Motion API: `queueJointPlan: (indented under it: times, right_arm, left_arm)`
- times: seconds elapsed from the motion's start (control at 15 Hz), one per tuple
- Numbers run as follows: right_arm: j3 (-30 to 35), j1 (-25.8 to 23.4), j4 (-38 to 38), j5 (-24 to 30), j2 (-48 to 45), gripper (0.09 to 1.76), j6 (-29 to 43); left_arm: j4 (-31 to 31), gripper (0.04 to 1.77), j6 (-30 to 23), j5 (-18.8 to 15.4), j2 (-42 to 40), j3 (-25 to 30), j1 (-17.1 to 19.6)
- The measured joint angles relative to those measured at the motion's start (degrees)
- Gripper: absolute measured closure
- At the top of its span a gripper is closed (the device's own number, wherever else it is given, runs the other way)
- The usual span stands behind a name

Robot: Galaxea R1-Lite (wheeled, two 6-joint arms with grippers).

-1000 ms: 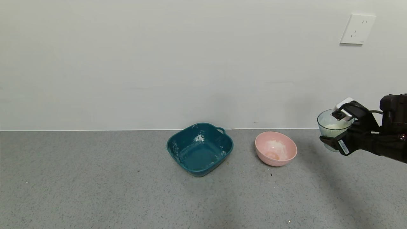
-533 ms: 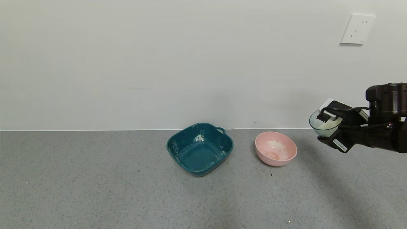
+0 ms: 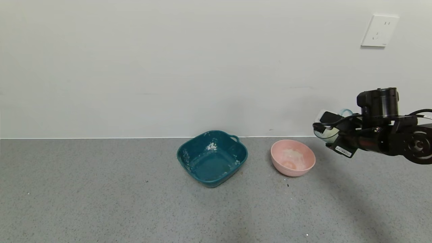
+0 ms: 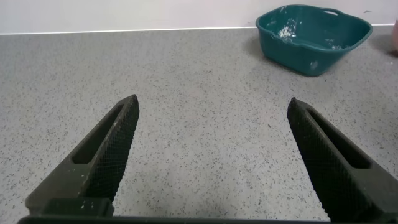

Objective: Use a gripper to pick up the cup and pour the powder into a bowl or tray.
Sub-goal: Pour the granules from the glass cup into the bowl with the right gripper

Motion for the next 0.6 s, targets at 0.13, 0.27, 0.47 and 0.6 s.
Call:
queueJointPlan:
  times: [0.13,0.27,0.47,0.6]
  right_arm:
    - [-2.0,0.3,0.0,-1.9,2.2,0.5,-4.0]
    - [-4.1,0.3,0.1,-3.9,3.8,0.5,-9.2]
    - [-7.8,0.6,0.1,-6.4,5.9,0.5,-14.3]
    - [-8.7,1.6,0.1,-9.2,7.0,0.5,-15.8]
  left_arm:
    - [0.0,0.09,0.0,0.0,0.0,0.0,0.0]
    - [0.0,0.09,0.0,0.0,0.0,0.0,0.0]
    - [0.0,0.09,0.0,0.0,0.0,0.0,0.0]
    - [0.0,0.09,0.0,0.0,0.0,0.0,0.0]
